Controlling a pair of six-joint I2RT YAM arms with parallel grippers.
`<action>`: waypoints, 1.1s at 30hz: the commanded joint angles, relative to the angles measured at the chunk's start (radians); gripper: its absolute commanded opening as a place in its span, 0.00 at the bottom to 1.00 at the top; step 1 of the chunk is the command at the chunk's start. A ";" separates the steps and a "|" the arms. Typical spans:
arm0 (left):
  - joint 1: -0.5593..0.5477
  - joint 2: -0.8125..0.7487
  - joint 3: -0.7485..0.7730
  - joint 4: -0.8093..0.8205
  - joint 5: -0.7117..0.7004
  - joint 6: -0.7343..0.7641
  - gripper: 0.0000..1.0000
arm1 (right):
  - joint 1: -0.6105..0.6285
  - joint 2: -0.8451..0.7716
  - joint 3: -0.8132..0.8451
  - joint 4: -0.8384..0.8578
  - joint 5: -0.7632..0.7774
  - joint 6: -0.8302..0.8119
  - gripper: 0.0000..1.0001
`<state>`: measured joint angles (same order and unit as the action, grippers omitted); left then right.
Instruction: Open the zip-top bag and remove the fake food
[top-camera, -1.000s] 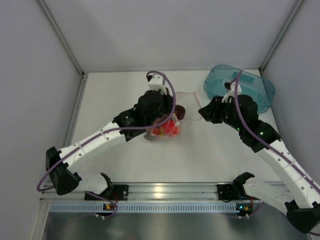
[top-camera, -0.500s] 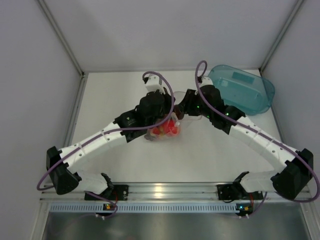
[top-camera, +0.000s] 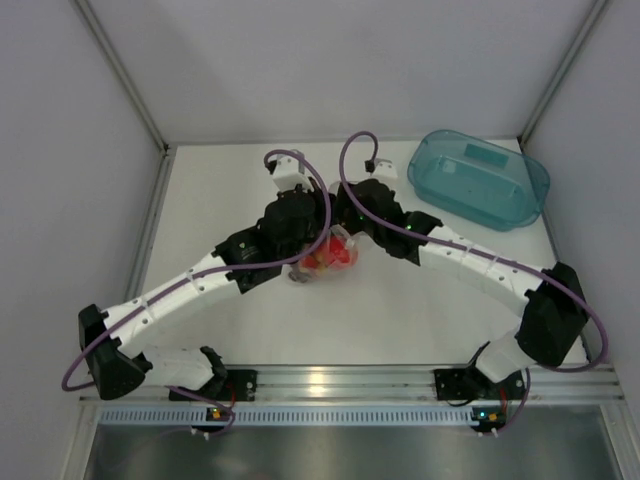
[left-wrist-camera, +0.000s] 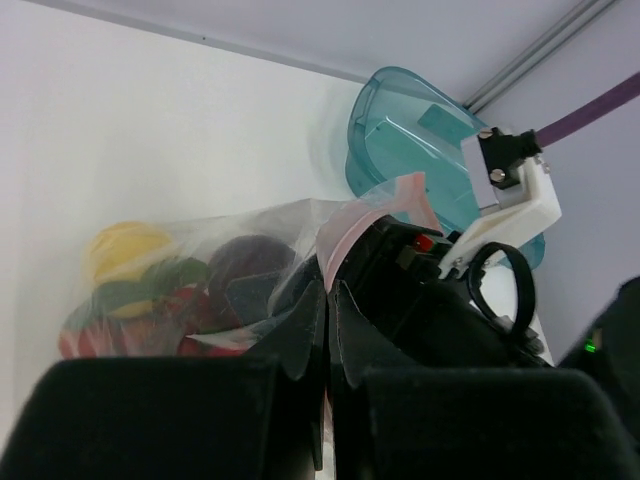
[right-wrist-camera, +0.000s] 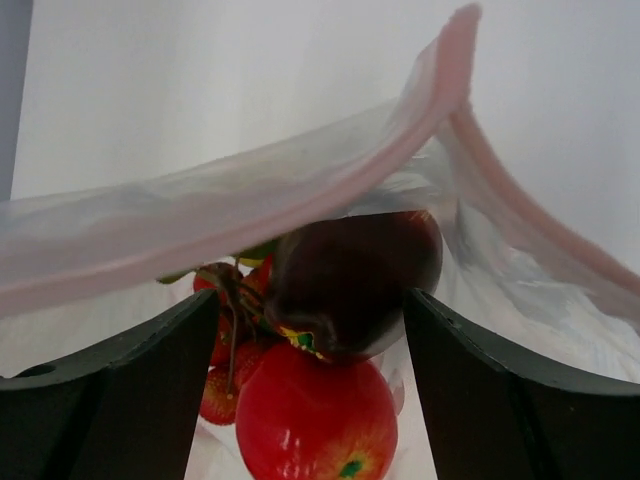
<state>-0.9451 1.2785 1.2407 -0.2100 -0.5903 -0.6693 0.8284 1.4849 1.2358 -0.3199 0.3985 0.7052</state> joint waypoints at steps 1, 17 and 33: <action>-0.003 -0.056 -0.018 0.031 -0.042 -0.026 0.00 | 0.014 0.052 0.053 0.048 0.092 0.022 0.76; 0.014 -0.176 -0.121 0.001 -0.043 -0.059 0.00 | 0.017 0.186 0.079 0.081 0.092 0.054 0.89; 0.025 -0.143 -0.129 0.000 -0.077 -0.056 0.00 | 0.052 0.095 0.059 0.077 0.102 0.002 0.50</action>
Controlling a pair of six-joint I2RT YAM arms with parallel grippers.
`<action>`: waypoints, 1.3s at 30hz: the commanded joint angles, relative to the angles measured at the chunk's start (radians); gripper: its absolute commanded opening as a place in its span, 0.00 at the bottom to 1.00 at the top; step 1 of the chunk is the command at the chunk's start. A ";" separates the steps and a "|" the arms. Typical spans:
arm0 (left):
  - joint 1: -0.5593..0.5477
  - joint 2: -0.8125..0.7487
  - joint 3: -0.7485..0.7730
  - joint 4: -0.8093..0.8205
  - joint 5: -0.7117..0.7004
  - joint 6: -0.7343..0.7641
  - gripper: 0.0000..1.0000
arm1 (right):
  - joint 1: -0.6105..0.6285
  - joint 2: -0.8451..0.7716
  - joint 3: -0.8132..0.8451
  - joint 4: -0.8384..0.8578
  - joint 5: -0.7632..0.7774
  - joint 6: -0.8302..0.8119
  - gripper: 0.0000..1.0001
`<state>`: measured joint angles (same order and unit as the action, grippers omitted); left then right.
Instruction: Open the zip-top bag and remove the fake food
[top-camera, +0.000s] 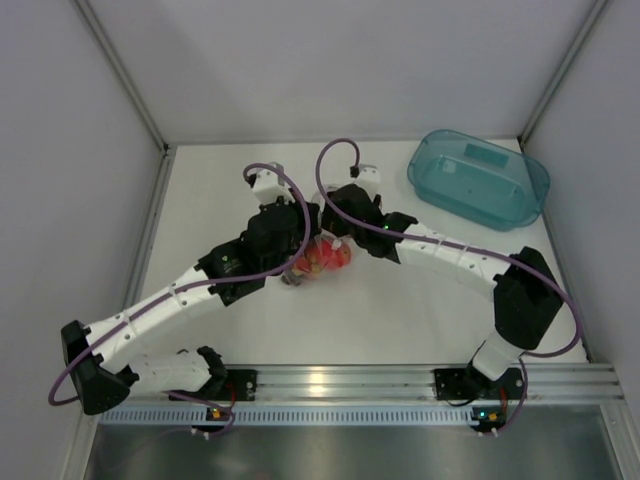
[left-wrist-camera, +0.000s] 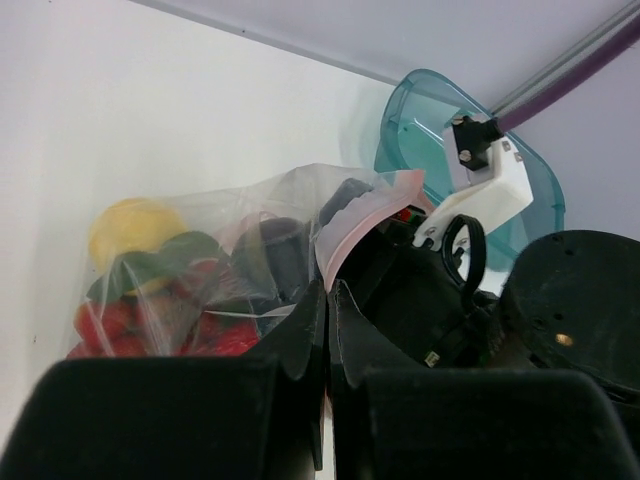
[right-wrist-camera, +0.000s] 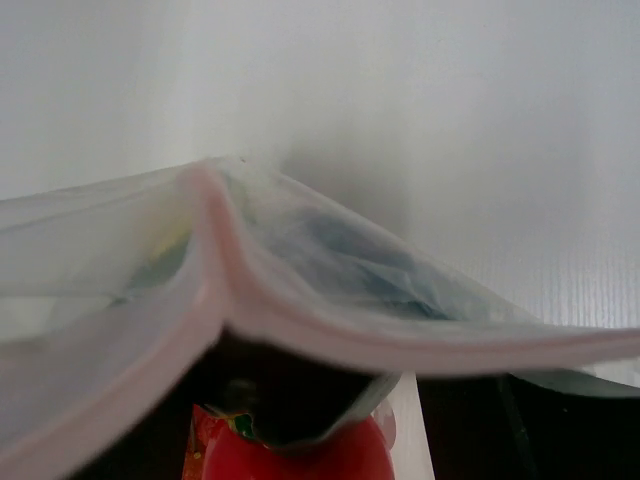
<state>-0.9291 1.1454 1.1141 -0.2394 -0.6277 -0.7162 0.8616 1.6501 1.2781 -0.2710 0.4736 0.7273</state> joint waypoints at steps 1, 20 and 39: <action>0.009 -0.006 0.000 0.029 -0.040 -0.008 0.00 | 0.020 -0.090 0.017 0.029 0.026 -0.025 0.49; 0.045 0.045 0.009 0.029 -0.044 0.012 0.00 | 0.062 -0.421 -0.109 0.033 -0.096 -0.175 0.43; 0.107 0.044 -0.011 0.029 0.094 -0.015 0.00 | -0.559 -0.422 -0.036 0.012 -0.309 -0.396 0.42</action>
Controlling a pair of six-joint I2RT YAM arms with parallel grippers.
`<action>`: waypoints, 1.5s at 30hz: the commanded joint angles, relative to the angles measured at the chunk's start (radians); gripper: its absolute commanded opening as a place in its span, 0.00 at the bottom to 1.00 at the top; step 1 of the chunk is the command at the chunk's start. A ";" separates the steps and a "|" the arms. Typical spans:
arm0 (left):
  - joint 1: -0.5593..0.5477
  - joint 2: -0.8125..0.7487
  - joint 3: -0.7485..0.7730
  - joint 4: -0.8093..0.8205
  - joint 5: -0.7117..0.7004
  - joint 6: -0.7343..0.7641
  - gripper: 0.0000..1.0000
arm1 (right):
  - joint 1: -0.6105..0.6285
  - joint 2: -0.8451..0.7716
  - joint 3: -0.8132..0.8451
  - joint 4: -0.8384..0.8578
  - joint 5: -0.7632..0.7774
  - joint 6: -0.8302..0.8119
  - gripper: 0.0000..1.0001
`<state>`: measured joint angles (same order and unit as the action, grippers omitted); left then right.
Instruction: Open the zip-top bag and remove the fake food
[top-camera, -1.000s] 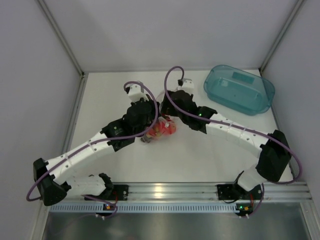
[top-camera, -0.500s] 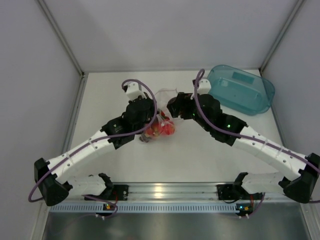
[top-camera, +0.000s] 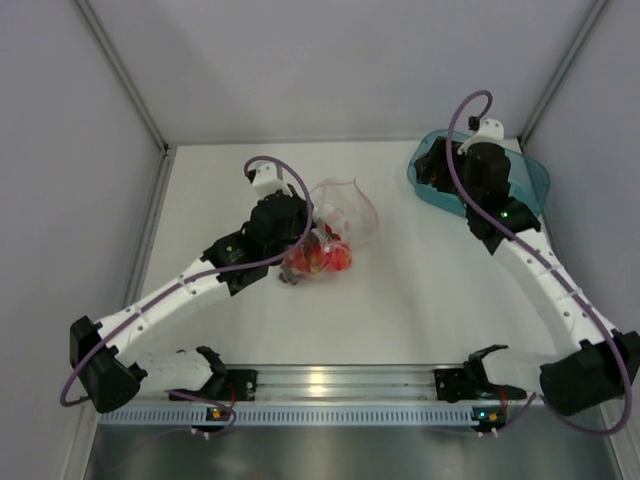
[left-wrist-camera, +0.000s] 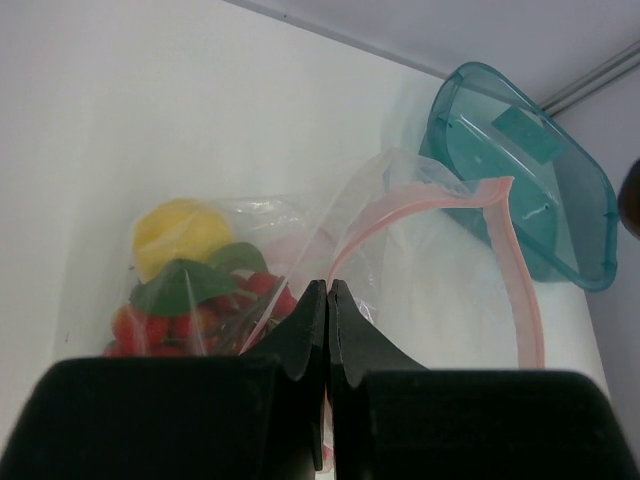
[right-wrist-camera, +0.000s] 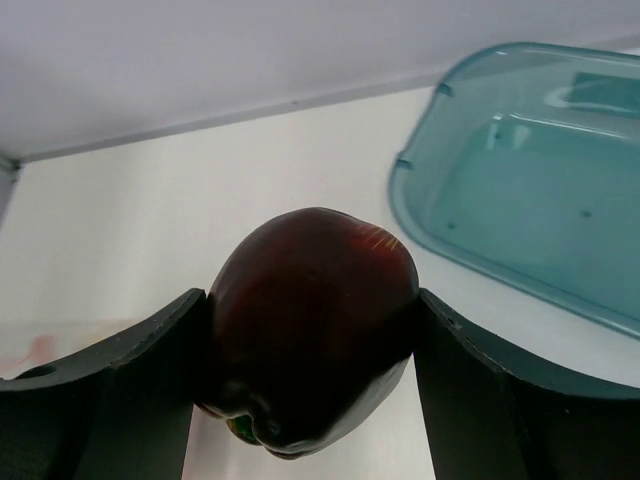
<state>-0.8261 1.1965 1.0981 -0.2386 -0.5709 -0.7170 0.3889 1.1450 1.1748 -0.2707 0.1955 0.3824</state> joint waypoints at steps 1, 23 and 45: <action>0.004 -0.009 0.006 0.028 0.042 -0.012 0.00 | -0.141 0.114 0.083 0.010 -0.022 -0.057 0.42; 0.004 -0.106 0.034 -0.002 0.232 0.090 0.00 | -0.378 0.851 0.569 -0.059 -0.004 -0.108 0.99; 0.002 0.024 0.190 -0.004 0.134 0.050 0.00 | 0.131 0.067 0.109 0.015 -0.202 0.242 0.52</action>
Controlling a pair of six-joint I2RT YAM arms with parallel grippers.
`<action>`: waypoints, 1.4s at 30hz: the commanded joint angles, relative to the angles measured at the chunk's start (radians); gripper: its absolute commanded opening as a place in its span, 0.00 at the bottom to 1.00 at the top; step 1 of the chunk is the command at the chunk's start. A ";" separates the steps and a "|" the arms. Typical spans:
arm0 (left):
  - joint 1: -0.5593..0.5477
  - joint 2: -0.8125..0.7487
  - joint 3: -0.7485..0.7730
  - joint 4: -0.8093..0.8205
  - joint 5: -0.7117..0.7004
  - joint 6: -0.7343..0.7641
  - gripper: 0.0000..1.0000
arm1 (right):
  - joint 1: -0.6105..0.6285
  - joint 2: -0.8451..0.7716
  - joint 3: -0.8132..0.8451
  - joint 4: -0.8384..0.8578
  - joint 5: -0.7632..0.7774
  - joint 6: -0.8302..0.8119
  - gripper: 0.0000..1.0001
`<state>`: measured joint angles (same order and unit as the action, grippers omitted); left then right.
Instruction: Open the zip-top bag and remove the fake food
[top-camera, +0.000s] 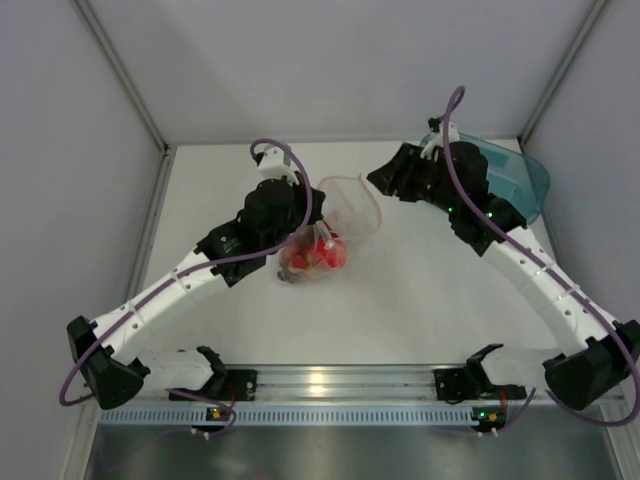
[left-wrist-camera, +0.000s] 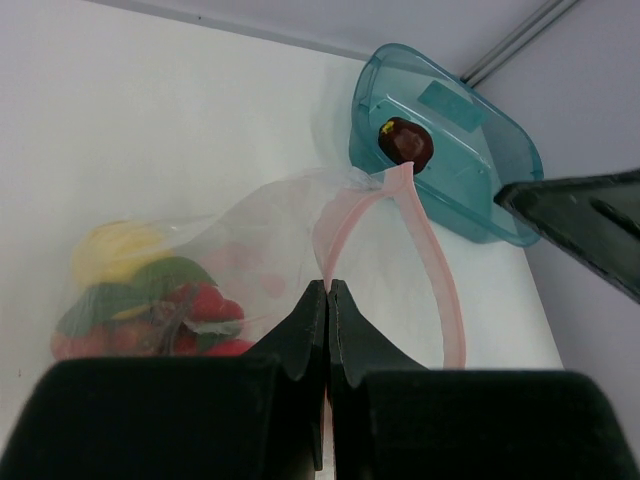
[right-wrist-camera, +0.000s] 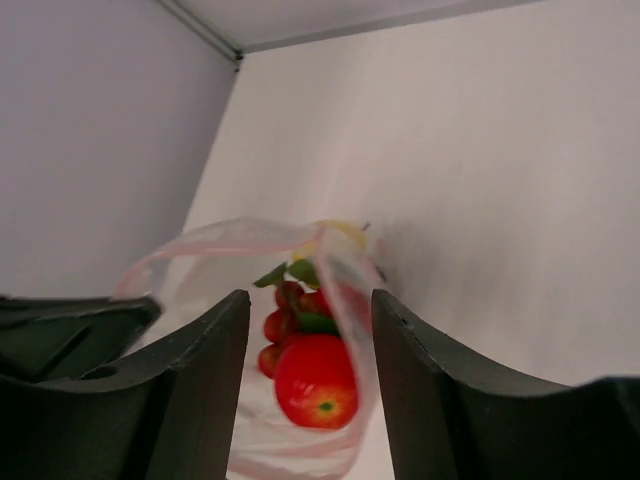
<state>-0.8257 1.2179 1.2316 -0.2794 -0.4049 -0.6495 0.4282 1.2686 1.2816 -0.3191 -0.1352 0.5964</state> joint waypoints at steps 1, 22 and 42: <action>0.002 0.008 0.058 0.039 -0.034 -0.024 0.00 | 0.168 -0.061 0.011 0.039 0.213 0.026 0.51; 0.000 -0.124 -0.021 0.037 -0.060 -0.104 0.00 | 0.445 0.224 0.051 0.178 0.329 -0.026 0.37; 0.003 -0.138 -0.092 0.022 -0.144 -0.073 0.00 | 0.497 0.437 0.171 0.045 0.467 -0.010 0.36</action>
<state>-0.8253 1.0760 1.1423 -0.3073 -0.5228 -0.7311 0.9085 1.6936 1.4227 -0.2810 0.3061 0.5800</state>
